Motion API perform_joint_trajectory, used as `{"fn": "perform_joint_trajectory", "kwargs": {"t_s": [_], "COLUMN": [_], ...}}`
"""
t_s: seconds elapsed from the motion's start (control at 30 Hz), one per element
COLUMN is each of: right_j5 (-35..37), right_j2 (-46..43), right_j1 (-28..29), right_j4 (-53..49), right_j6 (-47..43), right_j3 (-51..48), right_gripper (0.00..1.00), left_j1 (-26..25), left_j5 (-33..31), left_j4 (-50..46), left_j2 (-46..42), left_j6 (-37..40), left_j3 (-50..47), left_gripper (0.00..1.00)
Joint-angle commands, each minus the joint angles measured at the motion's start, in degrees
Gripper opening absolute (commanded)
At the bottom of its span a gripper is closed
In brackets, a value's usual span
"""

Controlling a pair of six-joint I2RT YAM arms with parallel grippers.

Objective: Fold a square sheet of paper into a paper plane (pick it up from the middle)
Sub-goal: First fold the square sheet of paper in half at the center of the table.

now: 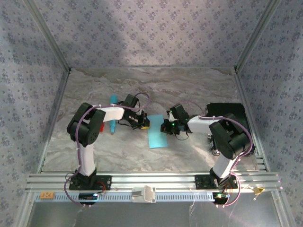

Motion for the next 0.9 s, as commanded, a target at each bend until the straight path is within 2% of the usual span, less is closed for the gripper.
{"fn": "perform_joint_trajectory", "kwargs": {"t_s": [0.0, 0.5, 0.7, 0.87], "right_j5": [6.78, 6.55, 6.44, 6.36], "right_j2": [2.78, 2.95, 2.91, 2.87], "right_j1": [-0.32, -0.27, -0.27, -0.28], "right_j4": [-10.02, -9.73, -9.64, -9.54], "right_j6": [-0.55, -0.51, -0.59, -0.68], "right_j3": [-3.71, -3.77, -3.94, -4.12], "right_gripper": [0.00, 0.00, 0.00, 0.00], "left_j1": [-0.13, 2.38, 3.87, 4.29], "left_j5": [0.06, 0.72, -1.86, -6.96], "left_j4": [-0.73, 2.05, 3.14, 3.64], "left_j2": [-1.56, 5.19, 6.37, 5.78], "left_j6": [-1.17, -2.76, -4.98, -8.01], "left_j3": [3.55, 6.67, 6.97, 7.63], "left_gripper": [0.01, 0.01, 0.00, 0.00]}}
